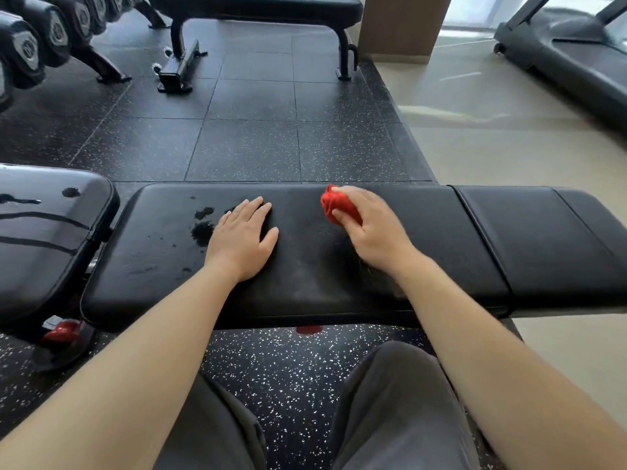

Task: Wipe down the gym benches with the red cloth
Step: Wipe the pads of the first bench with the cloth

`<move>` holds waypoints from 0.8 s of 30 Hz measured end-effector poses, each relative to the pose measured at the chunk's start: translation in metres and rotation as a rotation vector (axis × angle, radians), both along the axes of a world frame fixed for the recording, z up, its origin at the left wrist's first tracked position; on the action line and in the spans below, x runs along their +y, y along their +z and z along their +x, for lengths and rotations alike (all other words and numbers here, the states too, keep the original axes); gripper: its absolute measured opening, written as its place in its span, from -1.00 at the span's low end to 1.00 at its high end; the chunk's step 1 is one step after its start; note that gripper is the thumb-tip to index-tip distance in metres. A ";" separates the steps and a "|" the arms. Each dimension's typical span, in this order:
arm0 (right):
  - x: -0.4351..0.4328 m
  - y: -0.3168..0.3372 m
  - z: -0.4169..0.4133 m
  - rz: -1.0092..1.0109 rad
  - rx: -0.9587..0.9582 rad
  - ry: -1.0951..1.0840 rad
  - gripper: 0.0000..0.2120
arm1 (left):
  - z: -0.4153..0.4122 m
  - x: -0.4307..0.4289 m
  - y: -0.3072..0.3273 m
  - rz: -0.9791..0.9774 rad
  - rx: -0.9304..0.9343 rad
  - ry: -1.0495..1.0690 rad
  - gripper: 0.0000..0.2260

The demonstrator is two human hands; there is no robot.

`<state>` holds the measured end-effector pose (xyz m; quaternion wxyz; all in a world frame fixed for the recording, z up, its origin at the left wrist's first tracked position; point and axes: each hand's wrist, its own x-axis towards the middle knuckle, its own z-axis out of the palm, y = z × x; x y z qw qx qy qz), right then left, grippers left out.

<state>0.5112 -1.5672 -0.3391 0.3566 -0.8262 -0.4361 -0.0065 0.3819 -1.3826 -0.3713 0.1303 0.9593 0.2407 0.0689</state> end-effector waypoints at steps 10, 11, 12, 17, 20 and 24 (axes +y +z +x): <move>-0.010 -0.030 0.000 -0.258 0.016 -0.009 -0.52 | 0.001 0.003 -0.006 0.007 -0.003 0.000 -0.52; -0.017 -0.029 -0.011 -0.254 0.010 0.019 -0.51 | 0.001 0.003 -0.006 0.006 -0.003 0.000 -0.52; -0.024 -0.028 -0.024 -0.251 0.006 0.048 -0.51 | 0.001 0.002 -0.006 0.006 -0.004 0.000 -0.52; -0.052 -0.029 -0.077 -0.228 -0.001 0.145 -0.47 | 0.001 0.003 -0.006 0.007 -0.010 0.000 -0.52; -0.055 -0.026 -0.089 -0.164 0.049 0.197 -0.51 | 0.001 0.004 -0.006 0.004 -0.015 -0.004 -0.52; -0.050 -0.008 -0.078 0.025 0.163 0.218 -0.60 | 0.001 0.005 -0.006 0.003 -0.020 -0.009 -0.52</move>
